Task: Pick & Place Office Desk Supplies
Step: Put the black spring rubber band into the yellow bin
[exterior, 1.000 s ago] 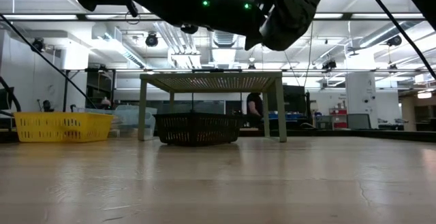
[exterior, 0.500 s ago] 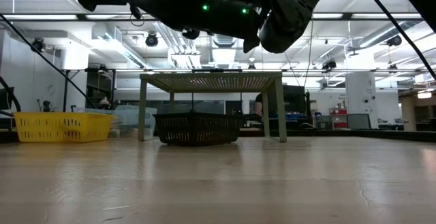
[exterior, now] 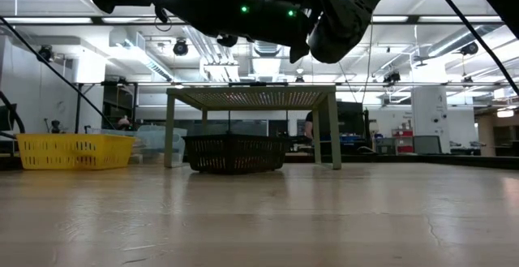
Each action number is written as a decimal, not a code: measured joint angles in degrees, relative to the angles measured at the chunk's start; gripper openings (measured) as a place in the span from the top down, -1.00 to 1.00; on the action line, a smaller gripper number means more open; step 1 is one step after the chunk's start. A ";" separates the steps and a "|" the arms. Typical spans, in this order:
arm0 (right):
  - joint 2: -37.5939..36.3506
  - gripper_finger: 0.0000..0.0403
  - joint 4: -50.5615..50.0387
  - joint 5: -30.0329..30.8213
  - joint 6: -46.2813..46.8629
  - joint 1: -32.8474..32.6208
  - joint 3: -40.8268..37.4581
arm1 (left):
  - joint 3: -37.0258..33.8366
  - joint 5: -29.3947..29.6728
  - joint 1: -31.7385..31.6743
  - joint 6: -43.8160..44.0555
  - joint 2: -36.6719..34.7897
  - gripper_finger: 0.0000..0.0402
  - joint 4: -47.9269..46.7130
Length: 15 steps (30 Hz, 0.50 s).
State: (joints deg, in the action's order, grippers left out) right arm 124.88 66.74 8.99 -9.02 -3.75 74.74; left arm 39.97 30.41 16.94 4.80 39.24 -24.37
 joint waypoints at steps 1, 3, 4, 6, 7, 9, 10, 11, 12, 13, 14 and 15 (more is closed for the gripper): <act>0.00 0.89 0.00 0.00 -0.03 0.00 0.00 | 0.00 0.00 0.01 0.01 0.00 0.08 0.01; 0.00 0.89 0.00 0.00 -0.15 0.00 0.00 | -0.01 0.00 0.01 -0.01 0.00 0.08 0.01; 0.00 0.89 0.00 0.00 -0.14 0.00 0.00 | 0.00 0.00 0.01 0.11 0.00 0.08 0.01; 0.00 0.89 0.00 0.00 -0.02 0.00 0.00 | -0.01 -0.04 0.01 2.99 0.00 0.08 -0.01; 0.00 0.89 0.00 -0.02 -0.02 0.00 0.00 | 0.00 -0.24 0.01 4.06 -0.01 0.08 -0.09; 0.00 0.89 0.00 -0.01 -0.02 0.00 0.00 | 0.00 -0.44 0.01 3.68 -0.11 0.08 -0.25; 0.00 0.89 0.00 -0.02 -0.02 0.00 0.00 | 0.00 -0.58 0.01 3.07 -0.17 0.08 -0.65; 0.00 0.89 0.00 -0.02 -0.02 0.00 0.00 | 0.00 -1.20 0.01 2.79 -0.20 0.08 -1.32; 0.00 0.89 0.02 0.00 -0.02 0.00 0.00 | 0.00 -2.09 0.01 2.65 -0.18 0.08 -2.05; 0.00 0.89 0.00 0.00 -0.11 0.00 0.00 | 0.00 -2.90 0.01 2.56 -0.14 0.08 -2.71; 0.00 0.89 0.00 0.00 -0.17 0.02 0.00 | 0.00 -3.40 0.01 2.52 -0.14 0.08 -3.20; 0.00 0.89 0.00 0.00 -0.15 0.01 0.00 | 0.00 -3.88 0.01 2.48 -0.15 0.08 -3.43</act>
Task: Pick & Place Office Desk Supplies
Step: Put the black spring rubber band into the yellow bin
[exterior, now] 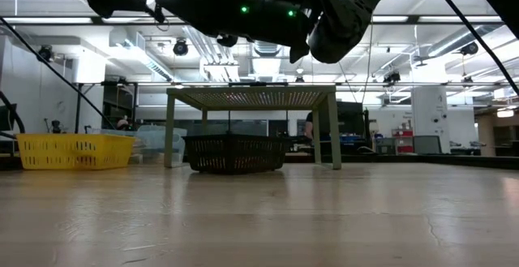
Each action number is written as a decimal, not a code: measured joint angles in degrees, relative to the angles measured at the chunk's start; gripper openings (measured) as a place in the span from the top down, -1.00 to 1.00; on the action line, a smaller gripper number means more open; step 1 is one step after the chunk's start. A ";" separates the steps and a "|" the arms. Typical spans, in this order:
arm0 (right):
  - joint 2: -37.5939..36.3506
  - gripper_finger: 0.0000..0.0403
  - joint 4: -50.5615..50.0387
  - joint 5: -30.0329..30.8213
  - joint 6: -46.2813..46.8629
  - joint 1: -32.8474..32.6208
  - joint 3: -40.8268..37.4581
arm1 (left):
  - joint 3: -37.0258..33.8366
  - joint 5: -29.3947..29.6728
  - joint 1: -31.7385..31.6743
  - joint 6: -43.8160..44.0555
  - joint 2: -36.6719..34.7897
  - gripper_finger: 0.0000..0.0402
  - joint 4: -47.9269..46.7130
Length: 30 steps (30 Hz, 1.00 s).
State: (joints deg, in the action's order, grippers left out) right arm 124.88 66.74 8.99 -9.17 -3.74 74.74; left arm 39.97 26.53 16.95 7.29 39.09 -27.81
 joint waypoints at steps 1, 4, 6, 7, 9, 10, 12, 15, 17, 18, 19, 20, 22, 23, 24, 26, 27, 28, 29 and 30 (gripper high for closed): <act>0.00 0.89 0.01 -0.01 0.02 0.01 0.00 | 0.00 -0.73 0.00 0.02 -0.03 0.08 -0.15; 0.00 0.89 0.00 -0.01 0.02 0.01 0.00 | 0.00 -2.37 0.00 -1.52 0.00 0.08 -0.38; 0.00 0.89 0.02 0.00 0.02 0.01 0.00 | 0.00 -3.26 0.00 -2.66 0.00 0.08 -0.38; 0.00 0.89 0.01 -0.01 0.02 0.01 0.00 | 0.00 -3.55 0.00 -2.86 0.00 0.08 -0.38; 0.00 0.89 0.00 -0.02 0.00 0.01 0.00 | 0.00 -3.68 0.00 -2.97 0.00 0.08 -0.38; 0.00 0.89 0.00 -0.02 0.00 0.01 0.00 | 0.00 -3.68 0.00 -2.97 0.00 0.08 -0.38; 0.00 0.89 0.00 0.00 0.13 0.01 0.00 | 0.00 -3.68 0.00 -2.97 0.00 0.08 -0.38; 0.00 0.89 0.02 -0.02 0.05 0.01 0.00 | 0.00 -3.68 0.00 -2.97 0.00 0.08 -0.38; 0.00 0.89 0.00 0.00 0.15 0.01 0.00 | 0.00 -3.68 0.00 -2.97 0.00 0.08 -0.38; 0.00 0.89 0.00 -0.02 0.13 0.01 0.00 | 0.00 -3.68 -0.02 -2.97 0.00 0.08 -0.36; 0.00 0.89 0.00 -0.02 0.07 0.01 0.00 | 0.00 -3.68 -0.02 -2.97 0.00 0.08 -0.34; 0.00 0.89 0.00 -0.02 0.00 0.01 0.00 | 0.00 -3.68 -0.02 -2.95 0.01 0.08 -0.36; 0.00 0.89 0.01 -0.01 0.03 0.01 0.00 | 0.00 -3.68 -0.02 -2.84 0.04 0.08 -0.36; 0.00 0.89 0.00 -0.01 0.09 0.01 0.00 | 0.00 -3.68 -0.02 -2.84 0.04 0.08 -0.35; 0.00 0.89 0.02 0.00 0.10 0.01 0.00 | 0.00 -3.68 -0.02 -2.79 0.04 0.08 -0.36; 0.00 0.89 0.00 -0.02 0.02 0.01 0.00 | 0.00 -3.66 -0.02 -1.95 0.04 0.08 -0.36; 0.00 0.89 0.02 -0.01 0.02 0.01 0.00 | 0.00 -3.68 -0.02 -1.31 0.04 0.08 -0.36; 0.00 0.89 0.00 0.00 0.13 0.01 0.00 | 0.00 -3.68 -0.02 -1.01 0.04 0.08 -0.36; 0.00 0.89 0.00 -0.02 0.13 0.01 0.00 | 0.00 -3.68 -0.02 -1.02 0.04 0.08 -0.36; 0.00 0.89 0.01 -0.01 0.13 0.01 0.00 | 0.00 -3.68 -0.02 -1.05 0.04 0.08 -0.36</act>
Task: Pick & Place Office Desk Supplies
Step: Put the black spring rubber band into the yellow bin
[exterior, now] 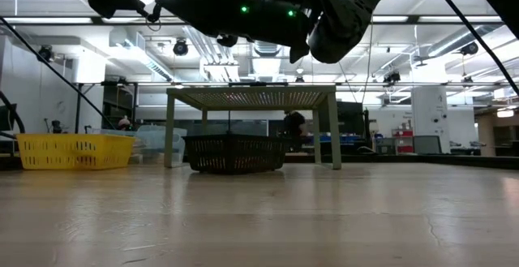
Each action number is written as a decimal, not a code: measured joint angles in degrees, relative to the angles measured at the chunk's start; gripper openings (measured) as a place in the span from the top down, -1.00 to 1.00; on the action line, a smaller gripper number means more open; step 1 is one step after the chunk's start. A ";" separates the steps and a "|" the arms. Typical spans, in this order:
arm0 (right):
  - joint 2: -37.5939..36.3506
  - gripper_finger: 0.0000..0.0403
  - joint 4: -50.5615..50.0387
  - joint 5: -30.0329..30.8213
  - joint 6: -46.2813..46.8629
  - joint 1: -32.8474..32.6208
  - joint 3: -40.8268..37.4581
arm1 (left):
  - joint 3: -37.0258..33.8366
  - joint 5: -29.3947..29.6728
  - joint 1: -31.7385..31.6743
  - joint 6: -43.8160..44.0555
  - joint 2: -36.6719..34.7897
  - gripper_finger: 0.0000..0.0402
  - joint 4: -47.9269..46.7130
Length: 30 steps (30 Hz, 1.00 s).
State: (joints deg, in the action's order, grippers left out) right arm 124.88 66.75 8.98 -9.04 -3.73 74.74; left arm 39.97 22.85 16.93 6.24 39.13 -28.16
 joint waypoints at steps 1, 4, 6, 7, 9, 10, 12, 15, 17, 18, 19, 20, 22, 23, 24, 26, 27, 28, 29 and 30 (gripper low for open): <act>0.00 0.89 0.00 0.01 -0.02 0.00 0.00 | 0.00 0.00 0.00 -0.06 0.00 0.08 0.00; 0.00 0.89 0.00 -0.01 0.01 0.00 0.00 | 0.00 0.00 0.00 -0.26 0.00 0.08 0.00; 0.00 0.89 0.00 -0.01 -0.11 0.00 0.00 | 0.00 0.00 -0.04 -0.27 0.00 0.08 0.00; 0.00 0.89 0.01 0.01 -0.08 0.00 0.00 | 0.00 0.00 -0.04 -0.27 0.00 0.08 0.02; 0.00 0.89 0.01 -0.01 -0.11 0.00 0.00 | 0.00 0.00 -0.04 0.07 0.00 0.08 0.00; 0.00 0.89 -0.01 0.00 -0.13 0.00 0.00 | 0.00 0.00 -0.04 0.34 0.00 0.08 0.00; 0.00 0.89 0.00 0.00 -0.13 0.00 0.00 | 0.00 0.00 -0.04 1.08 0.00 0.08 0.00; 0.00 0.89 -0.01 0.01 -0.13 0.00 0.00 | 0.00 0.00 -0.04 1.12 0.00 0.08 0.02; 0.00 0.89 0.01 -0.01 -0.15 0.00 0.00 | 0.00 0.00 -0.04 1.15 0.00 0.08 0.01; 0.00 0.89 -0.01 -0.01 -0.15 0.00 0.00 | 0.00 0.00 -0.04 1.19 0.00 0.08 0.01; 0.00 0.89 -0.01 0.01 -0.15 0.00 0.00 | 0.00 0.00 -0.04 1.29 0.00 0.08 0.02; 0.00 0.89 -0.01 0.01 -0.14 0.00 0.00 | 0.00 0.00 -0.04 1.29 0.00 0.08 0.00; 0.00 0.89 -0.01 -0.01 -0.15 0.00 0.00 | 0.00 0.00 -0.04 1.29 0.00 0.08 0.02; 0.00 0.89 -0.01 0.00 -0.15 0.00 0.00 | 0.00 0.00 -0.04 1.30 0.00 0.08 0.04; 0.00 0.89 0.01 -0.01 -0.13 0.00 0.00 | 0.00 0.00 -0.03 1.30 0.05 0.08 0.04; 0.00 0.89 0.00 -0.01 -0.15 0.00 0.00 | 0.00 0.00 -0.02 1.30 0.07 0.08 0.04; 0.00 0.89 0.01 -0.01 -0.15 0.00 0.00 | 0.00 0.00 -0.02 1.30 0.07 0.08 0.04; 0.00 0.89 0.01 -0.01 -0.13 0.00 0.00 | 0.00 0.00 -0.02 1.31 0.07 0.08 0.05; 0.00 0.89 0.01 0.01 -0.15 0.00 0.00 | 0.00 0.00 -0.02 1.30 0.07 0.08 0.14; 0.00 0.89 0.01 -0.01 -0.15 0.00 0.00 | 0.00 0.00 -0.02 1.31 0.09 0.08 0.22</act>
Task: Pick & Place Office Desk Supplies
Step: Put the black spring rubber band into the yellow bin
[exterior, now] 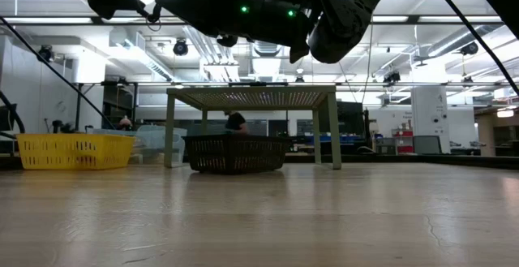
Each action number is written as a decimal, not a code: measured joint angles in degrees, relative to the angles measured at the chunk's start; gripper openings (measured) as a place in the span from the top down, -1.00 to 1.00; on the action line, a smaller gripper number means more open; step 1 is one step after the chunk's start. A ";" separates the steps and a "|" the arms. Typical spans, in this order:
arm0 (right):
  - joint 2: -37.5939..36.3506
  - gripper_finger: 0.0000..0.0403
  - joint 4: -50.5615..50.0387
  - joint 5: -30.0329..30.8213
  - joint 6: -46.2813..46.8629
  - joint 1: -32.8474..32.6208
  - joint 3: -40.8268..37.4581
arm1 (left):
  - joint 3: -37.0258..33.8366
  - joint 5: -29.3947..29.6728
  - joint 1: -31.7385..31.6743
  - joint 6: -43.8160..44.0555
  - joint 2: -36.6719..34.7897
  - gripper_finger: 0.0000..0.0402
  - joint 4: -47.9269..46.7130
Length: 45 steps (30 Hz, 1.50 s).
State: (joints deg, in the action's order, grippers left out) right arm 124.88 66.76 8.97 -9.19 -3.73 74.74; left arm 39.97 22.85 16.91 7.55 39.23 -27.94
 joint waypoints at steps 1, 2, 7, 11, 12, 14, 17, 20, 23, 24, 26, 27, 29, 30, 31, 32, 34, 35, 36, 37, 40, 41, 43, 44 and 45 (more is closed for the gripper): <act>0.00 0.89 0.00 0.01 0.02 0.00 0.00 | 0.00 0.00 0.00 0.00 0.02 0.08 0.00; 0.00 0.89 0.00 0.01 0.01 0.00 0.00 | 0.00 0.00 0.00 0.00 0.02 0.08 0.00; 0.00 0.89 0.00 0.00 0.01 0.00 0.00 | 0.00 0.26 0.00 -0.02 0.02 0.12 0.29; 0.00 0.89 0.01 0.00 0.02 0.00 0.00 | 0.00 0.44 0.00 -0.04 0.02 0.28 0.39; 0.00 0.89 0.00 0.00 0.01 0.00 0.00 | 0.00 0.46 0.00 -0.02 0.02 0.33 0.39; 0.00 0.89 0.02 0.00 0.02 0.00 0.00 | 0.00 0.48 0.00 -0.05 0.02 0.44 0.38; 0.00 0.89 0.01 0.00 0.02 0.00 0.00 | 0.00 0.46 0.00 -0.07 0.02 0.60 0.35; 0.00 0.89 0.00 0.00 0.02 0.00 0.00 | 0.00 0.48 0.00 -0.22 0.02 0.77 0.29; 0.00 0.89 0.00 0.00 0.14 0.00 0.00 | 0.00 0.46 0.04 -0.22 0.02 0.92 0.28; 0.00 0.89 0.00 -0.02 0.17 0.00 0.00 | 0.00 0.47 0.04 -0.22 0.02 0.94 0.28; 0.00 0.89 0.00 -0.17 0.17 0.00 0.00 | 0.00 0.46 0.04 -0.22 0.02 0.96 0.28; 0.00 0.89 0.00 -0.30 0.17 -0.02 0.00 | 0.00 0.48 0.04 -0.22 0.02 0.95 0.28; 0.00 0.89 0.00 -0.33 0.09 -0.04 0.00 | 0.00 0.46 0.04 -0.22 0.02 0.93 0.27; 0.00 0.89 0.00 -0.35 0.04 -0.04 0.00 | 0.00 0.46 0.04 -0.22 0.02 0.92 0.26; 0.00 0.89 0.00 -0.37 0.02 -0.04 0.00 | 0.00 0.48 0.04 -0.22 0.02 0.92 0.26; 0.00 0.89 0.00 -0.42 0.02 -0.02 0.00 | 0.00 0.46 0.04 -0.22 0.02 0.91 0.26; 0.00 0.89 0.00 -0.44 -0.09 0.00 0.00 | 0.00 0.47 0.04 -0.20 0.02 0.91 0.26; 0.00 0.89 0.00 -0.44 -0.63 0.00 0.00 | 0.00 0.46 0.04 -0.22 0.02 0.91 0.26; 0.00 0.89 -0.02 -0.44 -1.52 0.00 0.00 | 0.00 0.46 0.04 -0.22 0.02 0.91 0.26; 0.00 0.89 -0.04 -0.44 -2.52 0.00 0.00 | 0.00 0.46 0.04 -0.21 0.02 0.92 0.26; 0.00 0.89 -0.09 -0.46 -4.00 0.00 0.00 | 0.00 0.46 0.04 -0.22 0.02 0.92 0.26; 0.00 0.89 -0.09 -0.46 -4.19 -0.05 0.00 | 0.00 0.47 0.04 -0.21 0.02 0.92 0.26; 0.00 0.87 -0.09 -0.46 -4.55 -0.20 0.00 | 0.00 0.47 0.04 -0.22 0.02 0.92 0.26; 0.00 0.85 -0.09 -0.46 -4.95 -0.29 0.00 | 0.00 0.46 0.03 -0.21 0.02 0.92 0.26; 0.00 0.82 -0.09 -0.46 -5.47 -0.32 0.00 | 0.00 0.46 0.04 -0.21 0.02 0.92 0.27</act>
State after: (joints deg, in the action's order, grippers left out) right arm 124.88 66.67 8.51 -14.66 -4.05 74.74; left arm 39.97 23.31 16.95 7.34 39.24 -27.67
